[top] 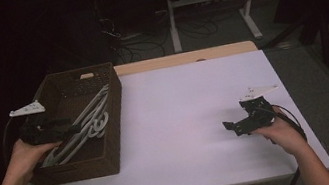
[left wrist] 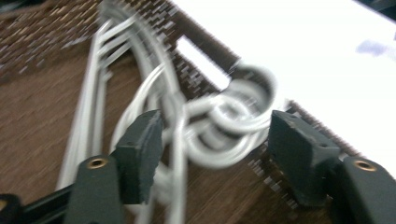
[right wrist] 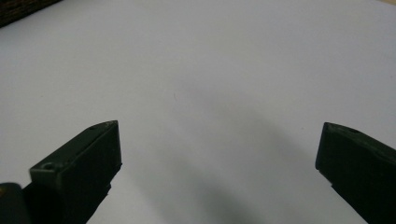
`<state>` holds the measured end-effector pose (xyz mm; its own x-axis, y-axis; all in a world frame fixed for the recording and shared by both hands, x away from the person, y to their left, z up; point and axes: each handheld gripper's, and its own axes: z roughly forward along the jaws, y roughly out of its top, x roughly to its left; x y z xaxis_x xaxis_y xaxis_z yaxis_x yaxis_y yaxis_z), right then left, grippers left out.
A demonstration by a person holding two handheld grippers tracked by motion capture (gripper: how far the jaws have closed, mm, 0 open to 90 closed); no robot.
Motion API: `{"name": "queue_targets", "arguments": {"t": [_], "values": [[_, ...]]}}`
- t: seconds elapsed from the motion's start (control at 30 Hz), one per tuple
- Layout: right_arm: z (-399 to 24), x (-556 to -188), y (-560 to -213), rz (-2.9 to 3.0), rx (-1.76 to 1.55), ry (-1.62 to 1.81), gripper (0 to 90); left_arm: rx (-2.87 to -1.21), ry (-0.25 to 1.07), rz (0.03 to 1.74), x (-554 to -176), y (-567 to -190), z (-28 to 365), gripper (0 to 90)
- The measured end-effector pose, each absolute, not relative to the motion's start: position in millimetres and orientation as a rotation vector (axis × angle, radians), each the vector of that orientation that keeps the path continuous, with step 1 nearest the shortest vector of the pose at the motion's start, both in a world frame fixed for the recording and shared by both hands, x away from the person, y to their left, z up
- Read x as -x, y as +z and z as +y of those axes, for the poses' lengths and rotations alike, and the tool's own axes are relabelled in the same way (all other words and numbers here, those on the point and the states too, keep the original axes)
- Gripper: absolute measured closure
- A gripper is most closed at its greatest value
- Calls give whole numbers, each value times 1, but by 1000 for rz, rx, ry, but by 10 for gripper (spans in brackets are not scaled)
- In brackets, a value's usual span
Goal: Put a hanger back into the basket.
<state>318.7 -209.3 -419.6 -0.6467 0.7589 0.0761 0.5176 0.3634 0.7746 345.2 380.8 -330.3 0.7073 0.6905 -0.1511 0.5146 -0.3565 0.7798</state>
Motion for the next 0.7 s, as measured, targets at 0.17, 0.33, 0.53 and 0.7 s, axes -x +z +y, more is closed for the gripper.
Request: {"name": "queue_targets", "arguments": {"t": [0.17, 0.33, 0.53, 0.7], "values": [[-209, -314, -410, 2362, -1091, 1166, 1, -1989, 229, 815, -338, -328, 353, 240], [-209, -309, -398, 2368, -1058, 1198, 1, -1975, 197, 736, -332, -331, 325, 187], [-210, -302, -384, 2369, -1013, 1204, 1, -1983, 183, 683, -330, -335, 304, 135], [-213, -299, -375, 2360, -993, 1213, 1, -1976, 177, 663, -330, -340, 296, 74]]}}
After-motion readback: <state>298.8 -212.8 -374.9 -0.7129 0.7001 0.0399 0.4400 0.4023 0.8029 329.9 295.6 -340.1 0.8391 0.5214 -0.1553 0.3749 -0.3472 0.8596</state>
